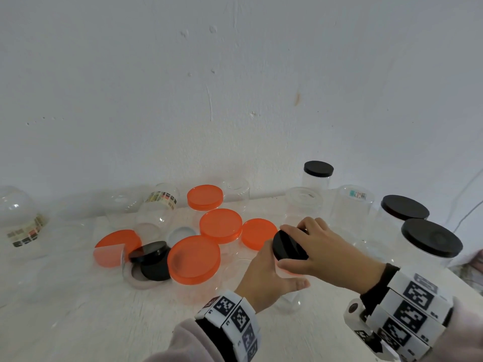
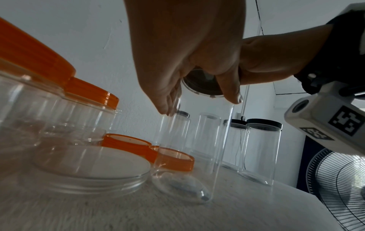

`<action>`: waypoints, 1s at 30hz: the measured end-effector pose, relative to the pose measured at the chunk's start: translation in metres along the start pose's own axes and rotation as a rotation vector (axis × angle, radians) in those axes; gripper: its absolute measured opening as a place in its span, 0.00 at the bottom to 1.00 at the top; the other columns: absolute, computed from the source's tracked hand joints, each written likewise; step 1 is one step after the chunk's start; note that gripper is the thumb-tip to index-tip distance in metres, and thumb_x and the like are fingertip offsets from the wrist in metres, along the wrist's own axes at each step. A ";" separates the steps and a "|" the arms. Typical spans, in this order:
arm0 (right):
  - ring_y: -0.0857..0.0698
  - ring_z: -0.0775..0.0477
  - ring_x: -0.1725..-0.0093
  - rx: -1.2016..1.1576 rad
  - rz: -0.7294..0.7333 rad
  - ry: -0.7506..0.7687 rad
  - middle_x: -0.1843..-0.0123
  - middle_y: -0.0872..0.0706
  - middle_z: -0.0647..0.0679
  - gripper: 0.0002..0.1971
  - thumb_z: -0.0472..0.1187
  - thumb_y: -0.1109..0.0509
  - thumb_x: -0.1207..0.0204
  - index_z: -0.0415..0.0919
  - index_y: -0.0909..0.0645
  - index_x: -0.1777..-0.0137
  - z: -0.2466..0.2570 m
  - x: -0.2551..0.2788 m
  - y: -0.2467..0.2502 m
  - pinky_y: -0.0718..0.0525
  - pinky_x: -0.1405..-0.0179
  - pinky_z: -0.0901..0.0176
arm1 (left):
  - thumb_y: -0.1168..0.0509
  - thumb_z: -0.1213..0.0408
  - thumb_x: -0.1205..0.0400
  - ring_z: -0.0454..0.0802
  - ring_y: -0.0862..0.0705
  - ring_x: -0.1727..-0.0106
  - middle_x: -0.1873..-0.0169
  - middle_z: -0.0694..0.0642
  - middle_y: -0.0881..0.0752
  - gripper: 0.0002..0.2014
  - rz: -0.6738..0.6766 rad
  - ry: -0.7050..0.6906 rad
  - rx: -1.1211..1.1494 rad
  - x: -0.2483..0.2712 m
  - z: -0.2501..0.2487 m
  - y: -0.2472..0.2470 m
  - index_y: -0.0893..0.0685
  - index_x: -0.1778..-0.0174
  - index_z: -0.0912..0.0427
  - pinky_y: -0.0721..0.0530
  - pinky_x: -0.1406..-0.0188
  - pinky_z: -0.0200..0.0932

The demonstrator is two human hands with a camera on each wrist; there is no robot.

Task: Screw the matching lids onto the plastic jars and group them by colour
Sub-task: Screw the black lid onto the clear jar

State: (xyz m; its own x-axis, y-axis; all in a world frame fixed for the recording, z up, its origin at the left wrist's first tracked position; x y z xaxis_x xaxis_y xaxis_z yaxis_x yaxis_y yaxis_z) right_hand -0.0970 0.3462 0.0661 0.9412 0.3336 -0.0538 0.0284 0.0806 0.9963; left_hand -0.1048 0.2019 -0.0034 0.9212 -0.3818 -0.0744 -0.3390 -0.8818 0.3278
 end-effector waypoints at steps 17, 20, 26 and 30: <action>0.35 0.51 0.39 -0.268 -0.040 -0.108 0.32 0.43 0.60 0.36 0.69 0.46 0.27 0.64 0.47 0.19 0.000 0.011 -0.022 0.35 0.42 0.65 | 0.31 0.52 0.20 0.24 0.28 0.33 0.32 0.37 0.23 0.24 -0.084 -0.092 -0.310 0.036 -0.002 0.092 0.26 0.27 0.46 0.32 0.33 0.23; 0.37 0.54 0.38 -0.317 -0.056 -0.121 0.33 0.43 0.64 0.36 0.68 0.43 0.28 0.64 0.45 0.20 -0.001 0.011 -0.023 0.35 0.40 0.64 | 0.31 0.57 0.19 0.12 0.30 0.41 0.41 0.29 0.23 0.17 -0.254 -0.128 -0.401 0.053 0.006 0.138 0.21 0.34 0.43 0.34 0.43 0.13; 0.31 0.60 0.36 -0.430 -0.001 -0.091 0.37 0.42 0.78 0.37 0.60 0.30 0.32 0.67 0.41 0.23 -0.005 0.014 -0.018 0.31 0.40 0.66 | 0.30 0.63 0.21 0.39 0.26 0.33 0.35 0.44 0.23 0.21 -0.361 0.030 -0.687 0.080 0.042 0.221 0.23 0.31 0.53 0.32 0.35 0.28; 0.26 0.72 0.42 -0.519 -0.131 -0.128 0.42 0.33 0.77 0.36 0.50 0.20 0.36 0.64 0.30 0.28 -0.009 0.007 -0.002 0.28 0.49 0.72 | 0.28 0.57 0.22 0.50 0.28 0.29 0.32 0.50 0.25 0.27 -0.378 0.175 -0.816 0.095 0.068 0.257 0.25 0.28 0.54 0.31 0.27 0.47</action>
State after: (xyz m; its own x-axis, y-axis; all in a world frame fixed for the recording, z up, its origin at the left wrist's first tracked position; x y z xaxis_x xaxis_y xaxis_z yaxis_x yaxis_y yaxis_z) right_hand -0.0934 0.3573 0.0633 0.9753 0.1753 -0.1342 0.0086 0.5774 0.8164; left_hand -0.1174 -0.0800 0.0096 0.9817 -0.0010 -0.1902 0.1699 -0.4449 0.8793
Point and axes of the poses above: each hand's wrist, its own x-axis away from the middle knuckle, its own y-axis out of the back of the hand, z = x × y, the point moved 1 cm from there along -x, towards the middle knuckle
